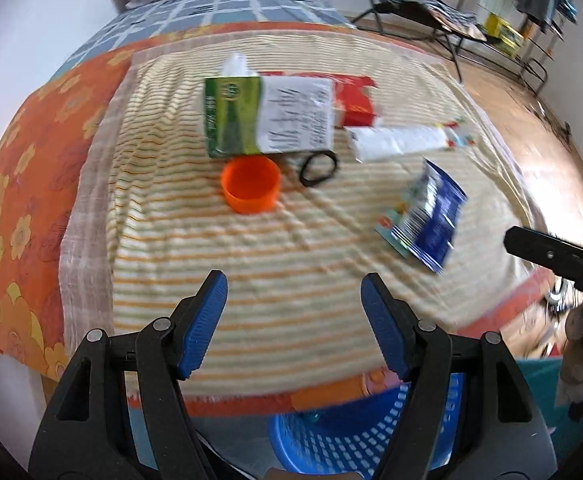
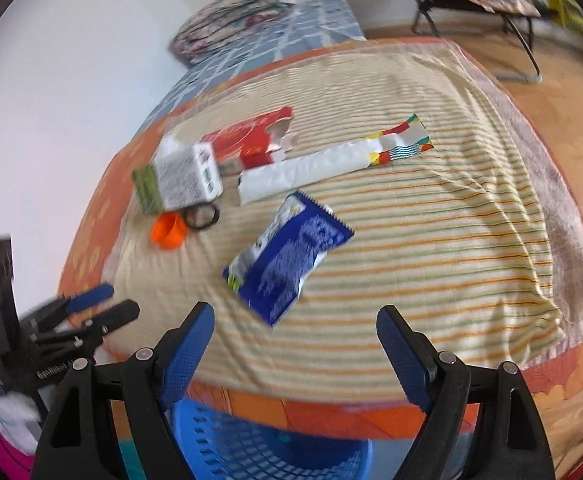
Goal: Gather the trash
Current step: 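Move both tools back over the towel, then grasp the orange bottle cap with the left tool while the right tool grasps the blue snack wrapper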
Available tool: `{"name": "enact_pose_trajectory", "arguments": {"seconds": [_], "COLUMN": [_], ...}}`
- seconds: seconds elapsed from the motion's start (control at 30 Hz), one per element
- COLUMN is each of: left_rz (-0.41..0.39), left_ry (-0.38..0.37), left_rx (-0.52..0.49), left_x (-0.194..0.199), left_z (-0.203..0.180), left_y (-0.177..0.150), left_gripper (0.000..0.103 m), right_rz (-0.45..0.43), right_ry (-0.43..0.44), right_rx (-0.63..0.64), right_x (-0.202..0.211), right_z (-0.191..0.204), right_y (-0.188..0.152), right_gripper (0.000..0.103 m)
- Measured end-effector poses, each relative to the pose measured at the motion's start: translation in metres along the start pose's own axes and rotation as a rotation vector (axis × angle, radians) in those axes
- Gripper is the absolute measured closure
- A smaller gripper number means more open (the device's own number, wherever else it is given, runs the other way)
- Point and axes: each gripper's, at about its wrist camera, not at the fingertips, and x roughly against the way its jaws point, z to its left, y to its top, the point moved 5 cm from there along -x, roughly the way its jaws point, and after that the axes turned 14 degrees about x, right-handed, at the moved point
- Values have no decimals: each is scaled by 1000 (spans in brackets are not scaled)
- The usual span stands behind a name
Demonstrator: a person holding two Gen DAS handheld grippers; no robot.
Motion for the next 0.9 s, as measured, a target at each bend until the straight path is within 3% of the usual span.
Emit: {"name": "enact_pose_trajectory", "arguments": {"seconds": [0.43,0.9], "left_rz": [30,43], "left_ry": [37,52], "left_rx": [119,122], "left_x": [-43,-68], "left_z": [22,20], "left_y": [41,60], "left_gripper": [31,31], "right_rz": [84,74], "right_ry": [45,-16], "right_rx": [-251,-235], "right_x": [-59,-86], "right_z": [-25,-19], "right_y": [22,48], "right_gripper": [18,11]}}
